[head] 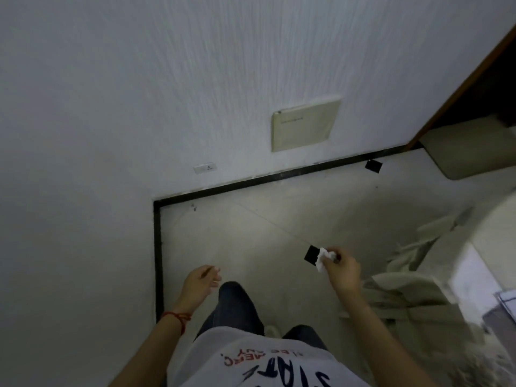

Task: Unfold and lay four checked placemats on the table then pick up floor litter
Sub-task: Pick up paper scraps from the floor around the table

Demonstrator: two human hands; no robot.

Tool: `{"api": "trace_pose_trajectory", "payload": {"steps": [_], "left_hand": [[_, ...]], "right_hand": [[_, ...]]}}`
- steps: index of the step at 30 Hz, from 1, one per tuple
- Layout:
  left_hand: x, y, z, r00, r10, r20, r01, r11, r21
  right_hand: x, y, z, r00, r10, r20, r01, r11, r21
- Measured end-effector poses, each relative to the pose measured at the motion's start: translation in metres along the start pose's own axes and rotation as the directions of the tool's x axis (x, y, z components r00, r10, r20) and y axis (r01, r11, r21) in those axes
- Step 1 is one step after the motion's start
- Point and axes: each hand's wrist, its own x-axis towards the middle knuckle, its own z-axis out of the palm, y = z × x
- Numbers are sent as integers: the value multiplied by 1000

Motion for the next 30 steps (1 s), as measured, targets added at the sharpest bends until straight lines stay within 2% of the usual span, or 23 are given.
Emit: {"api": "trace_pose_trajectory", "payload": {"steps": [5,9,13,21,24,27,30], "left_hand": [[78,57,7,996,4,92,-14,994,112],[142,122,19,972,22,233,-77,970,232],[203,205,42,931,39,362,-166,930,328],[285,355,149,786,112,608,-434,800,414],[299,390,206,741,101,664,-478,774,415],[308,414,264,694,86,715,-527,737,423],[314,436,316,655,63,753,-566,702,433]], "right_hand": [[58,-33,-2,993,6,-115,3,997,71],[96,-33,-5,965,144,-217,-118,985,129],[121,-33,-11,918,296,-263,-233,941,246],[156,-19,-21,742,558,-372,-421,820,389],[173,-5,-35,662,622,-418,-434,773,462],[201,6,-59,576,716,-395,-485,688,540],[242,18,-88,547,738,-395,-471,662,583]]}}
